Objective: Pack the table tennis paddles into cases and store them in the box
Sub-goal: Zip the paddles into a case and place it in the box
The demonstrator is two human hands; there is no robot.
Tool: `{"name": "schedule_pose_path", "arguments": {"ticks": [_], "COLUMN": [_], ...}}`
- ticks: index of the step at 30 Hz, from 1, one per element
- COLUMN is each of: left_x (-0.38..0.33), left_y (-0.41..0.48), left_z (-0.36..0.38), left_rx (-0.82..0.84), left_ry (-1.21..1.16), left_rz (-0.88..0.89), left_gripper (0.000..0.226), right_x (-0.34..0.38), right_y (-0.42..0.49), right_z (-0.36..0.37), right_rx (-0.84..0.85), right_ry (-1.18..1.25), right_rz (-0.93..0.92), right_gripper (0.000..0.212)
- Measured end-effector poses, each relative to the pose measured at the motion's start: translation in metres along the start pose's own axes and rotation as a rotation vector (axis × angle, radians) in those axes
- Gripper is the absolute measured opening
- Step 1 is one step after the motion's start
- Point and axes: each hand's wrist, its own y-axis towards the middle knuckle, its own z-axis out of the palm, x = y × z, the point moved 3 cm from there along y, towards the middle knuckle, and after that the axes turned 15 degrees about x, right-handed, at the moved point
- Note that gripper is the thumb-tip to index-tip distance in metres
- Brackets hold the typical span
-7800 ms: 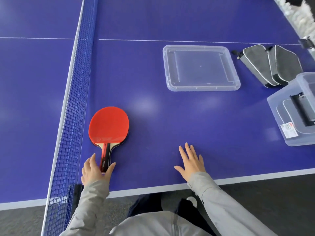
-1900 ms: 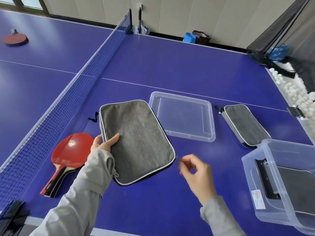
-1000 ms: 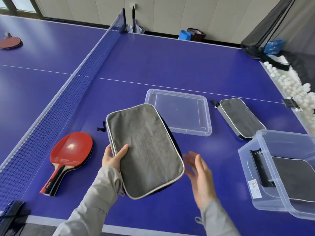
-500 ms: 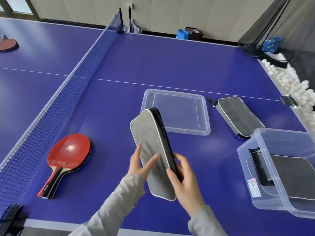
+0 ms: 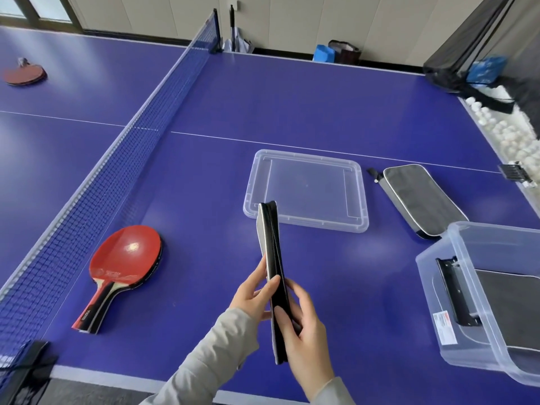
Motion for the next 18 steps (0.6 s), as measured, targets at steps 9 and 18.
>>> {"name": "schedule_pose_path", "arguments": {"ticks": [9, 18], "left_x": [0.009, 0.054], "left_y": [-0.005, -0.036], "left_z": [-0.047, -0.15], "left_rx": [-0.184, -0.487], "left_ry": [0.155, 0.262], "left_rz": [-0.019, -0.193], "left_gripper": [0.062, 0.077], "right_x": [-0.018, -0.073], "right_y": [0.004, 0.004], "right_z": [-0.038, -0.106], "right_rx": [-0.023, -0.191], "right_ry": [-0.015, -0.265], "right_rz": [0.038, 0.166], "right_gripper": [0.069, 0.082]}}
